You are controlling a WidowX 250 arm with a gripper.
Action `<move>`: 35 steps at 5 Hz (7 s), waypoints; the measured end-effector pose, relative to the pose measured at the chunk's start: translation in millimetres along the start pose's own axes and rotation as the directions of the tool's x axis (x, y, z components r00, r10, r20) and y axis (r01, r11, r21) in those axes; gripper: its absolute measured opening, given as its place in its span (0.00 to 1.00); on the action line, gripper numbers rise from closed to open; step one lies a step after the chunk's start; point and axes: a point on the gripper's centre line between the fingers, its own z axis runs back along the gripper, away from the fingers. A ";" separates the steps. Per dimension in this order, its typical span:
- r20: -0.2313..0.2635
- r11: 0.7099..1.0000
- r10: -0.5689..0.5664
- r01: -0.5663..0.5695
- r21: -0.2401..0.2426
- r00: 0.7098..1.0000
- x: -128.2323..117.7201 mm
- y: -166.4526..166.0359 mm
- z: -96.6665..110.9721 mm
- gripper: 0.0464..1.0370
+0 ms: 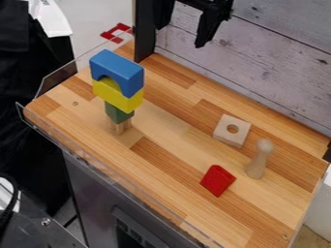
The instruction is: Move the blue arch to the table
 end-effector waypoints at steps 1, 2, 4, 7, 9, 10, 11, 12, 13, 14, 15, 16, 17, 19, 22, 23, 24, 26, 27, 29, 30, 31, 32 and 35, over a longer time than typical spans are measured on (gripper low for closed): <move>-0.038 1.000 0.001 -0.001 0.001 0.999 -1.8 -0.1 -10.8 0.96; -0.036 0.996 0.086 -0.087 -0.005 0.996 -2.8 6.2 -9.7 0.96; -0.035 0.976 0.218 -0.217 0.025 0.975 -5.5 23.7 -5.7 0.96; 0.048 0.569 0.820 -0.821 0.041 0.571 -50.2 38.2 16.0 0.96; 0.053 0.224 0.974 -0.971 -0.084 0.220 -66.5 39.2 1.5 0.96; 0.003 0.096 0.995 -0.984 -0.150 0.096 -62.9 42.1 -8.8 0.96; -0.028 0.056 0.998 -0.977 -0.207 0.063 -56.7 49.0 -11.7 0.96; -0.042 0.069 0.996 -0.980 -0.189 0.078 -53.3 53.8 -21.6 0.96; -0.040 0.088 0.994 -0.980 -0.177 0.097 -52.3 58.9 -22.1 0.96; -0.045 0.085 0.995 -0.983 -0.164 0.094 -54.2 62.5 -24.2 0.96; -0.079 0.071 0.993 -0.984 -0.166 0.085 -57.4 62.1 -29.6 0.96; -0.086 0.064 0.993 -0.986 -0.156 0.078 -60.2 63.1 -32.1 0.96; -0.114 0.050 0.991 -0.986 -0.161 0.069 -60.0 60.1 -37.1 0.92; -0.137 0.061 0.987 -0.988 -0.145 0.081 -55.6 58.4 -45.4 0.51; -0.047 0.174 0.982 -0.973 -0.154 0.183 -37.1 60.8 -15.2 0.51; 0.005 0.212 0.977 -0.963 -0.166 0.214 -23.5 52.1 5.9 0.51; -0.031 0.234 0.969 -0.955 -0.183 0.244 -6.1 35.5 -3.2 0.51; -0.083 0.236 0.964 -0.957 -0.171 0.252 6.5 2.1 -23.3 0.51; -0.120 0.236 0.960 -0.962 -0.139 0.253 14.3 -11.9 -47.3 0.51; -0.155 0.197 0.966 -0.978 -0.073 0.206 23.3 -22.1 -84.2 0.51; -0.158 0.172 0.970 -0.981 -0.084 0.184 29.7 -18.5 -89.0 0.51; -0.135 0.149 0.978 -0.985 -0.083 0.160 32.5 -13.1 -95.5 0.51; -0.114 0.132 0.984 -0.989 -0.066 0.139 34.0 -6.2 -106.1 0.51; -0.138 0.061 0.988 -0.994 -0.085 0.073 34.1 3.9 -121.4 0.56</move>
